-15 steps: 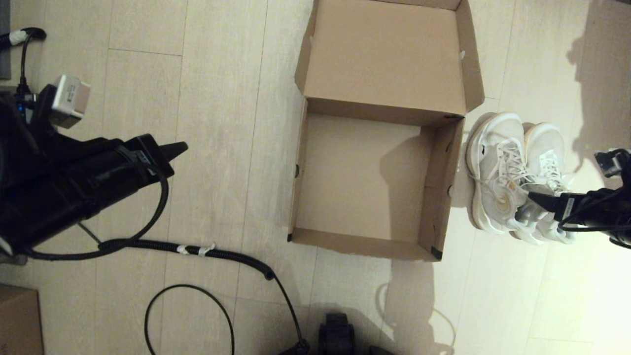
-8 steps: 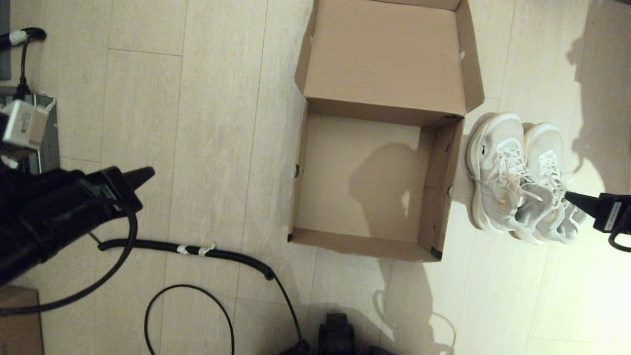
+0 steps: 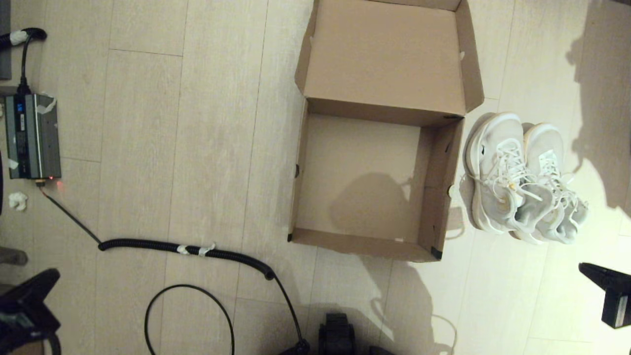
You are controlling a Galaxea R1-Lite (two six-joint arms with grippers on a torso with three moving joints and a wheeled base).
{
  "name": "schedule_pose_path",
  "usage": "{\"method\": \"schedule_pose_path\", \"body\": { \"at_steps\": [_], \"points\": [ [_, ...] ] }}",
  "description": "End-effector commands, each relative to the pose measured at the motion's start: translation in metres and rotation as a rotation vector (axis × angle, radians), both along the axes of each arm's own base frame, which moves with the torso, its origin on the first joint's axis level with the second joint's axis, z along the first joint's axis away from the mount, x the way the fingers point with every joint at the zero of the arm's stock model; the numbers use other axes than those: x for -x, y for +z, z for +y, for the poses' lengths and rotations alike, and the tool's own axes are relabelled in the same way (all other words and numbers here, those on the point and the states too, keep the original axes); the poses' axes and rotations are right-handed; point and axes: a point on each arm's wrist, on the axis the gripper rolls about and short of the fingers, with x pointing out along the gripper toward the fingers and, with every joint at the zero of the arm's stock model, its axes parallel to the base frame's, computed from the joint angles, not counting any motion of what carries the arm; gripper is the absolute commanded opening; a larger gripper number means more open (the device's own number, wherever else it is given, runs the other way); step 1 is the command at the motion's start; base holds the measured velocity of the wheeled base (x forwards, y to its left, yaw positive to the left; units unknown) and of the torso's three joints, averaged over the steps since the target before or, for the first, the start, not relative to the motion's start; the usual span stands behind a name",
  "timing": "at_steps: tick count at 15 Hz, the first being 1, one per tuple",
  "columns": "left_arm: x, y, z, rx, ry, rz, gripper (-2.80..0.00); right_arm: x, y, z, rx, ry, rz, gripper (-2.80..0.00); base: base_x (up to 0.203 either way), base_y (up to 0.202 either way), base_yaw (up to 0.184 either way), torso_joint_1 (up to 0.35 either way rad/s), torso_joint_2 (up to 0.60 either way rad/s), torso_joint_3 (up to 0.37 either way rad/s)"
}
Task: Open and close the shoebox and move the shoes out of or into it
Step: Put the shoes into the shoe box
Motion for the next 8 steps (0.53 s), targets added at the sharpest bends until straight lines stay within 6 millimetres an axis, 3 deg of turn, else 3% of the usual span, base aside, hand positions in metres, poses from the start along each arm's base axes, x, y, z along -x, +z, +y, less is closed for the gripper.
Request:
{"method": "schedule_pose_path", "body": {
  "at_steps": [1,3,8],
  "points": [
    [0.028,-0.021,-0.001,-0.01,0.006,-0.007,-2.8,0.02,-0.017,0.006,0.043,0.018,0.023,-2.8,0.0,0.0,0.0,0.0,0.0,0.0],
    [0.032,-0.031,-0.002,-0.005,-0.014,0.036,-2.8,0.038,-0.037,0.009,0.099,-0.035,0.084,-2.8,0.0,0.0,0.0,0.0,0.0,0.0],
    [0.034,-0.04,-0.003,0.009,-0.063,0.105,-2.8,0.085,-0.055,0.02,0.077,-0.06,0.181,-2.8,0.0,0.0,0.0,0.0,0.0,0.0]
  ]
}}
